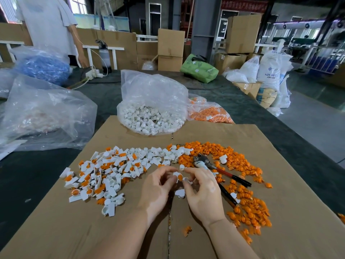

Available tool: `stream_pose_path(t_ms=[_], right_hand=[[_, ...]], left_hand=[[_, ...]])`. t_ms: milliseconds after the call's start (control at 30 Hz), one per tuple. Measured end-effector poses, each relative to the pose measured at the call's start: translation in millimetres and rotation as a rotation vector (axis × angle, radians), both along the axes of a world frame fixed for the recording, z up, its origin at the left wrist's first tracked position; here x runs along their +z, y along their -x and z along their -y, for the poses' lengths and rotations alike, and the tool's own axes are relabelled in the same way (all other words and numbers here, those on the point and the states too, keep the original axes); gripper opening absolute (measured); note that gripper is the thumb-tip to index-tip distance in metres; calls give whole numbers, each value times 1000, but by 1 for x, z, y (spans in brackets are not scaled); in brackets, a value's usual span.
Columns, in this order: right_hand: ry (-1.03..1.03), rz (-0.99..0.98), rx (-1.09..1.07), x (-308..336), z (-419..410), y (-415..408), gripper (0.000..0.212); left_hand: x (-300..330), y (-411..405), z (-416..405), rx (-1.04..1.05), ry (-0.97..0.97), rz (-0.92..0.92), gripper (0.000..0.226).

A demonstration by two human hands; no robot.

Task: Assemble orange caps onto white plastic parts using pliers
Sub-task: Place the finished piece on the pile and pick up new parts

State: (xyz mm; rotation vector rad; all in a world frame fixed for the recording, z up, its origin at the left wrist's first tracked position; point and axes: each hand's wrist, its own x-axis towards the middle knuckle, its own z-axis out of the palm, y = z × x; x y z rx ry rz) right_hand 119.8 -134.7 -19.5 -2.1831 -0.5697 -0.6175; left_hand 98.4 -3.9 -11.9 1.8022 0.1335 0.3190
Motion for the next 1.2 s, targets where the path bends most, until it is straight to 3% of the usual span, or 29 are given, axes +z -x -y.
stream_pose_path(t_ms=[467,1200], right_hand=[[17,-17,48,0,0,-3,31],[12,-22,51,1,0,-1,28]], left_hand=[[-4,-2,0,2,76,-6,15],[-8,-4,-2,-1,23,-6,16]])
